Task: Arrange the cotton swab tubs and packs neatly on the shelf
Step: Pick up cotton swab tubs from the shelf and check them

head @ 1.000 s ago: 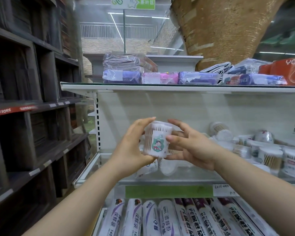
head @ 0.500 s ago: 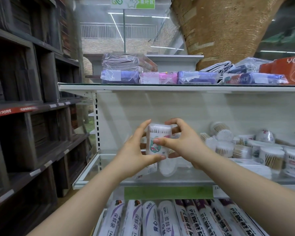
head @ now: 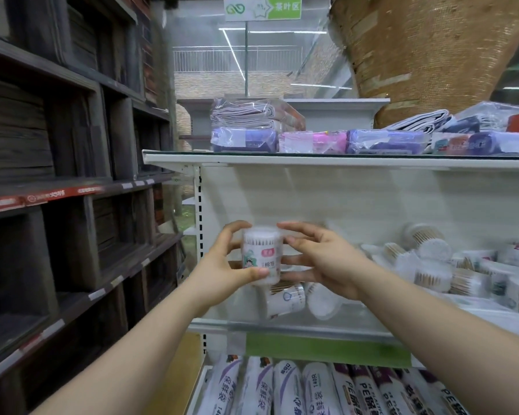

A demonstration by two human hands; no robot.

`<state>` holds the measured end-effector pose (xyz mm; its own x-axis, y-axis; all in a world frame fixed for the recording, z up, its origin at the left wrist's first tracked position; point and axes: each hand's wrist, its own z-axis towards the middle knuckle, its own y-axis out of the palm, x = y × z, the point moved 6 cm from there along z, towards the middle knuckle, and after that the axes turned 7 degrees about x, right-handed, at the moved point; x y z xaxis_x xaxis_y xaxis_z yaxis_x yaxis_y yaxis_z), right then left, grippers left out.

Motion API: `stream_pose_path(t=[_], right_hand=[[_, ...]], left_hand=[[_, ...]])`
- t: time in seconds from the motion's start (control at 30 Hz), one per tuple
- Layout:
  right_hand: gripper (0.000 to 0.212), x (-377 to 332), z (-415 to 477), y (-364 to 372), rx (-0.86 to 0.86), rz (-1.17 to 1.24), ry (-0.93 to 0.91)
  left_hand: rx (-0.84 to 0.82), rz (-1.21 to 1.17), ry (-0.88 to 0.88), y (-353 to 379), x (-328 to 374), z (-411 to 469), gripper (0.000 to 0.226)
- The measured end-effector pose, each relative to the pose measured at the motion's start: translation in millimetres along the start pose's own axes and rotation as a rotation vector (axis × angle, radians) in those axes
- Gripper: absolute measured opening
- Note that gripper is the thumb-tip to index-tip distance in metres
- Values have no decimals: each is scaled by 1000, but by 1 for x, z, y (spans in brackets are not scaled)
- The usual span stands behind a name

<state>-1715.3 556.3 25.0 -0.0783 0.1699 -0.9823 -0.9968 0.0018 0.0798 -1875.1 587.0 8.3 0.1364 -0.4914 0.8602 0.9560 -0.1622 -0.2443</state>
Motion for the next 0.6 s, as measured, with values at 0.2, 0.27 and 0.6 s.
stream_pose_path(t=[0.2, 0.27, 0.6], right_hand=[[31, -1, 23, 29, -19, -172, -63], [32, -1, 31, 42, -9, -242, -80], [36, 16, 77, 83, 117, -252, -88]], left_hand=[[37, -31, -56, -30, -19, 6, 69], [34, -49, -73, -42, -25, 12, 64], [-85, -52, -65, -88, -56, 59, 48]])
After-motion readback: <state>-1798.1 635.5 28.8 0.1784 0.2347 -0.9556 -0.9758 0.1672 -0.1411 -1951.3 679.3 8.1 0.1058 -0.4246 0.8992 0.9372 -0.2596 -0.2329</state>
